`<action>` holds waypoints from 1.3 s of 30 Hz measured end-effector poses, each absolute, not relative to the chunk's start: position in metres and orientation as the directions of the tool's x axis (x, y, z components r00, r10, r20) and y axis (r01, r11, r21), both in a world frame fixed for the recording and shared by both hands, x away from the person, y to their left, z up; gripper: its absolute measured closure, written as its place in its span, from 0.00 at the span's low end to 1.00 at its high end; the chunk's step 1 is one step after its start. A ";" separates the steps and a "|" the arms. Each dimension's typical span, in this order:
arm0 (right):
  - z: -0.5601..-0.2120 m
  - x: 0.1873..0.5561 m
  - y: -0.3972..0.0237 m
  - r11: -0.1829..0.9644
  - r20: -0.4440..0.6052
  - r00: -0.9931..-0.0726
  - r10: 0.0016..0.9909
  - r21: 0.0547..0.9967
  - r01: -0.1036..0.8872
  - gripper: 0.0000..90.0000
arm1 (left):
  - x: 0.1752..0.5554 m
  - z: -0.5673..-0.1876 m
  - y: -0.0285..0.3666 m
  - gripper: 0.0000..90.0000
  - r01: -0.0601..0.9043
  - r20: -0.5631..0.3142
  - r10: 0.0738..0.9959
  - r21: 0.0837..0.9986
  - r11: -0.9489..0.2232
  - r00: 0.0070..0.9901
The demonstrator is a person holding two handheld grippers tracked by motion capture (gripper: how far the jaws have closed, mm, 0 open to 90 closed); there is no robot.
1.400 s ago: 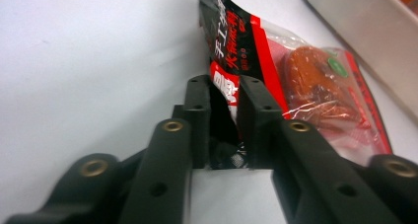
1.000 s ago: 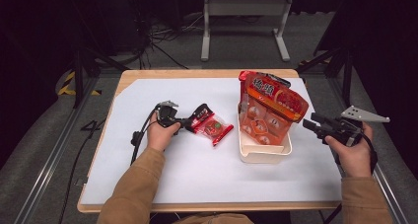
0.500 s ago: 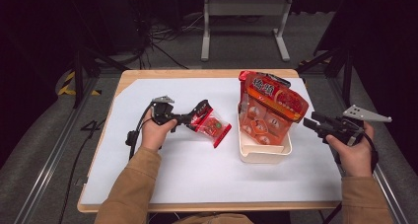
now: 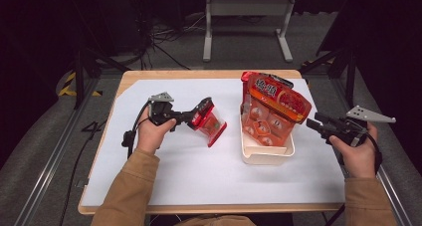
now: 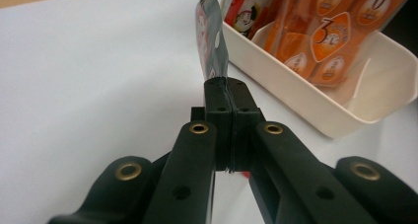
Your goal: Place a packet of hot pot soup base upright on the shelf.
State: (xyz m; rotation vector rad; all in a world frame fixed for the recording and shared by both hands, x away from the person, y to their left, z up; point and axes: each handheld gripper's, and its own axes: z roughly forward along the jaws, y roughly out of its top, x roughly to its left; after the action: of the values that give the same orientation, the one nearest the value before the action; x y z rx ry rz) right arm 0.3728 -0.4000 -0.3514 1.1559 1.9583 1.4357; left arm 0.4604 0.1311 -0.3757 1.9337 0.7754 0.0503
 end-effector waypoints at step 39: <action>-0.365 0.386 -0.395 0.180 0.077 -0.544 0.836 0.898 0.403 0.48 | 0.397 -0.297 0.141 1.00 0.296 -0.134 0.400 0.878 -0.377 0.907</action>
State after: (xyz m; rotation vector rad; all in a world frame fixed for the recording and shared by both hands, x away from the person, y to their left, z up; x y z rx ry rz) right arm 0.3855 -0.3954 -0.3646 1.1630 2.0264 1.3301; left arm 0.3973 0.1410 -0.2969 1.9883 0.5044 0.1200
